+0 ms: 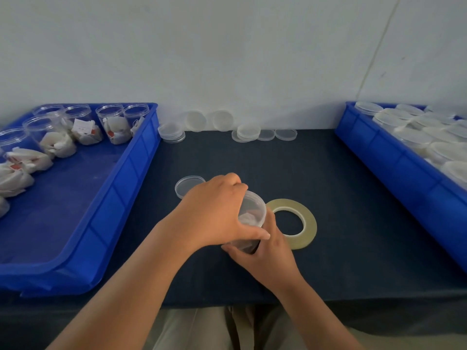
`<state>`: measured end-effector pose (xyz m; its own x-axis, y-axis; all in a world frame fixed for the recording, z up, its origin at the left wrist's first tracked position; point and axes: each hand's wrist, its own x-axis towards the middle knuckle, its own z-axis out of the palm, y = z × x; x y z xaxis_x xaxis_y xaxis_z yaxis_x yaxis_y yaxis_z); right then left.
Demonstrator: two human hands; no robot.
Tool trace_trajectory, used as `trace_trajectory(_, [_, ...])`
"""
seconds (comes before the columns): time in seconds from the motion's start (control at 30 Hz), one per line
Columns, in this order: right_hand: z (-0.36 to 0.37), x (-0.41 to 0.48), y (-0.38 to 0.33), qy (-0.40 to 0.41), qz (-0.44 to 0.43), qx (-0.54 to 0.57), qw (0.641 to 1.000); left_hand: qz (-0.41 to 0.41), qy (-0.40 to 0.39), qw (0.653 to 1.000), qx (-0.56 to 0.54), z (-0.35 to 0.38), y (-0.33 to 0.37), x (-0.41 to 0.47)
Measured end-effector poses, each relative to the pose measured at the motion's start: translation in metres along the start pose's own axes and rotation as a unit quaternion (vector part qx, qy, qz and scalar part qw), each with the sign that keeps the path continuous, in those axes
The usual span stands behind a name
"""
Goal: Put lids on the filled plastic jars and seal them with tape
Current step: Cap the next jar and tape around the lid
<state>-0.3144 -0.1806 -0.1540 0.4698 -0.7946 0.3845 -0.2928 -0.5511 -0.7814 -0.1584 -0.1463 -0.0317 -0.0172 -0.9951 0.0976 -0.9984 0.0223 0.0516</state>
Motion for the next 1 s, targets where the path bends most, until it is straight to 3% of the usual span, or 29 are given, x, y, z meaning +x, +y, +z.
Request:
trace_trajectory(0.23, [-0.001,0.001,-0.001,-0.005,-0.001,-0.004,1.0,0.028,-0.052,0.997,0.041,-0.006,0.016,0.002])
trace_trajectory(0.57, [-0.001,0.0,0.002,-0.017,0.027,-0.013,0.999,0.087,-0.139,0.984,-0.065,-0.003,0.008,0.005])
trace_trajectory(0.63, [0.0,0.002,0.003,-0.026,0.04,-0.034,0.998,0.113,-0.114,0.985,-0.059,0.003,0.011,0.005])
trace_trajectory(0.8, [0.0,0.003,0.001,-0.016,0.014,-0.054,0.998,0.128,0.038,0.983,-0.125,0.016,0.015,0.011])
trace_trajectory(0.87, [-0.003,0.002,0.0,-0.022,0.007,-0.028,0.999,0.151,0.045,0.976,-0.151,0.017,0.01,0.014])
trace_trajectory(1.0, [-0.008,0.001,-0.001,-0.05,-0.008,0.012,0.999,0.198,-0.015,0.947,-0.253,0.01,0.004,0.012])
